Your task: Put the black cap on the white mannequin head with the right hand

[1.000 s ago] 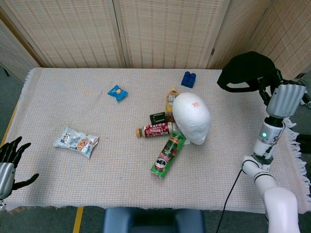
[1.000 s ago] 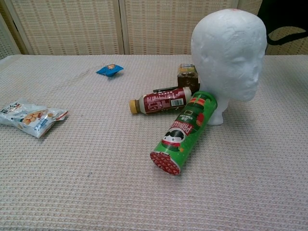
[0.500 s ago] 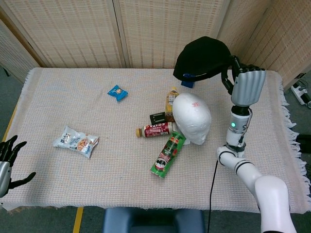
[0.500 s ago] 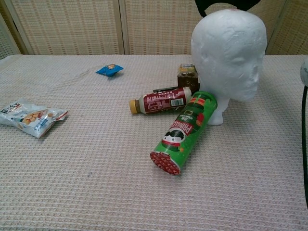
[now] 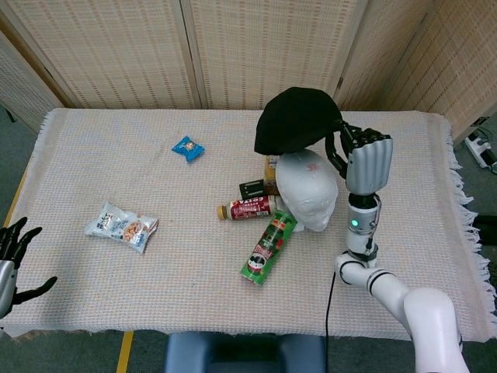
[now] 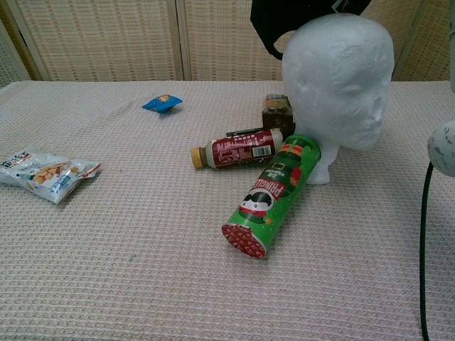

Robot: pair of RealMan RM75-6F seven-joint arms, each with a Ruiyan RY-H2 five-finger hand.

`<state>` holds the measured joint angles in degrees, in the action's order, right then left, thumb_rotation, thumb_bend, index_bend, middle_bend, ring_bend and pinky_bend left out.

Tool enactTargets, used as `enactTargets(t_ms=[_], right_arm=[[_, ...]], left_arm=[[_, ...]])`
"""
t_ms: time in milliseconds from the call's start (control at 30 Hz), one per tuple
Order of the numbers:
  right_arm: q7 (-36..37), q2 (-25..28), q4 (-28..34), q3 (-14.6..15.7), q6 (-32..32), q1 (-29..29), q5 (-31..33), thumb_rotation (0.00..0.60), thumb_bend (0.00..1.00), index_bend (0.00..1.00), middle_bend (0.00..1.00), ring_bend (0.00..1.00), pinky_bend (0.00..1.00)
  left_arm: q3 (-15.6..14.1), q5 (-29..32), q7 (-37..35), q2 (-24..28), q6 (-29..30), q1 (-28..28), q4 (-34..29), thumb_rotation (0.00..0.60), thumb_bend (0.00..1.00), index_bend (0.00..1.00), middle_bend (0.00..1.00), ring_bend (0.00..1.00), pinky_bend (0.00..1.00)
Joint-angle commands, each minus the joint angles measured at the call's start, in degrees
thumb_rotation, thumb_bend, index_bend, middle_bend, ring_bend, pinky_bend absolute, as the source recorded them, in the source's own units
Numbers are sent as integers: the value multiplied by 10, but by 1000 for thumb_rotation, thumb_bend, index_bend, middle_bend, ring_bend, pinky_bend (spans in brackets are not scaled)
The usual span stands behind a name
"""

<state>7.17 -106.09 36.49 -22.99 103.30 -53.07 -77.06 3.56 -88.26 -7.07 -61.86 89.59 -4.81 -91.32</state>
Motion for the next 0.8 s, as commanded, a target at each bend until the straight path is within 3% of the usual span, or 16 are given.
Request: enactTargets(t_ms=[33,367,800], right_arm=[[-3,2,23,18,25,20,-22,600,436,991,1000,1000,1000],[8,-3,53,68,65,97,-60,600,436,991,1000,1000,1000],[41,-9,39,96,108,161,-99,600,435,992,1000,1000,1000]], left_arm=[[-1,-1,-2,1,0,0,0,600,189,170,0,0,81],[4,0,5,1,12,5,-3,600,189,170,0,0,83],[1,-1,11,-2,3,2,-3,600,189,170,0,0,83]])
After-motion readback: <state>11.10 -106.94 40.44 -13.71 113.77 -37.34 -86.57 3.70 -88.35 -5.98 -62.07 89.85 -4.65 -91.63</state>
